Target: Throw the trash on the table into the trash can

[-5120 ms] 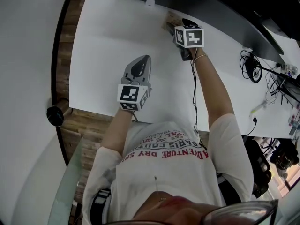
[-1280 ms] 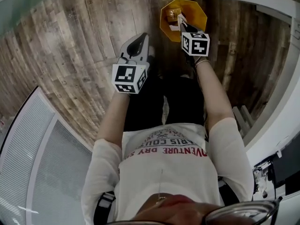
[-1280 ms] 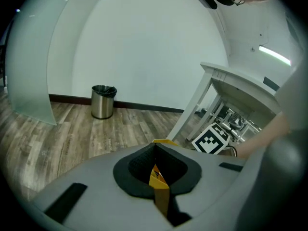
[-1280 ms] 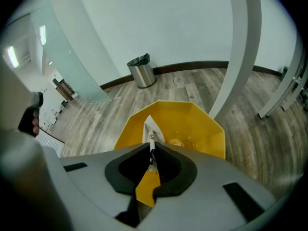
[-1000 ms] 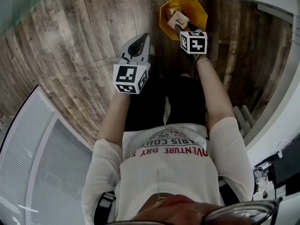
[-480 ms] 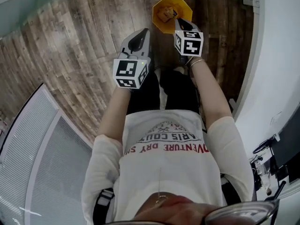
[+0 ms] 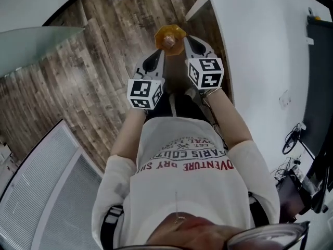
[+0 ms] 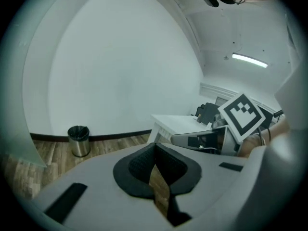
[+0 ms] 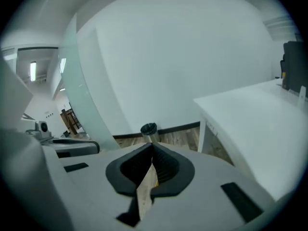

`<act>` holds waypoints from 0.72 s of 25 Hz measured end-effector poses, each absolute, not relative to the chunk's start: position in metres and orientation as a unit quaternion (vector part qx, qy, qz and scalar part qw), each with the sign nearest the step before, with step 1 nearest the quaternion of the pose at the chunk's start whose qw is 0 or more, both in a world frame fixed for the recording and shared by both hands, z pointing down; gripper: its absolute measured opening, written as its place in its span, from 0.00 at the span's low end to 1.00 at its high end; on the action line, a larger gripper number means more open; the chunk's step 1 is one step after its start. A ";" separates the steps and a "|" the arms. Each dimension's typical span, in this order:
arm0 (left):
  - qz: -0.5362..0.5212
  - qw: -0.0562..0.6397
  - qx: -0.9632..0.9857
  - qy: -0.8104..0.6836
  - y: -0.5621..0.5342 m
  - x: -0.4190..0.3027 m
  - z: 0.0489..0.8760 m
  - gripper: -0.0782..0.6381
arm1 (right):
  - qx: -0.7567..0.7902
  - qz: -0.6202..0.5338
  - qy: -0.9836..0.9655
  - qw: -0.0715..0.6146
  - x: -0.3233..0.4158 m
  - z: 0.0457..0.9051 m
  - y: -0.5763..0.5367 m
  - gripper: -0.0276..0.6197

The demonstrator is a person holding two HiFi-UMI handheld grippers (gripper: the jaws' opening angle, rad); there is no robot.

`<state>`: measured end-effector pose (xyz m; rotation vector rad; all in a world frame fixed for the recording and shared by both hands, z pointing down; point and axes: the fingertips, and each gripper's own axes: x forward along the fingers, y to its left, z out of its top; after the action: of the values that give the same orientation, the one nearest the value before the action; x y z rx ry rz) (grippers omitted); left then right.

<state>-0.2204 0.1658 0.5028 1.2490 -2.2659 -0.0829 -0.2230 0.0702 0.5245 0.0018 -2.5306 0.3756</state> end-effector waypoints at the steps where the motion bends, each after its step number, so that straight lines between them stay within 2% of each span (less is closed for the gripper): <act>1: -0.028 0.260 0.477 -0.839 0.156 -0.218 0.486 0.14 | 0.011 0.137 -0.954 0.268 -0.217 0.501 0.063 0.08; 9: -0.030 0.180 0.562 -0.807 0.072 -0.134 0.362 0.14 | 0.096 0.115 -0.976 0.158 -0.102 0.355 -0.004 0.08; 14: -0.021 0.132 0.631 -0.764 0.000 -0.063 0.317 0.14 | 0.178 0.103 -0.974 0.092 -0.008 0.308 -0.066 0.08; 18: -0.024 0.097 0.687 -0.719 -0.057 0.004 0.293 0.14 | 0.264 0.090 -0.958 0.073 0.084 0.293 -0.113 0.08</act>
<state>0.0043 -0.0573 0.2929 2.0353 -2.1295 -0.0707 0.0842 -0.1135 0.2925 0.7931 -2.8768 0.2702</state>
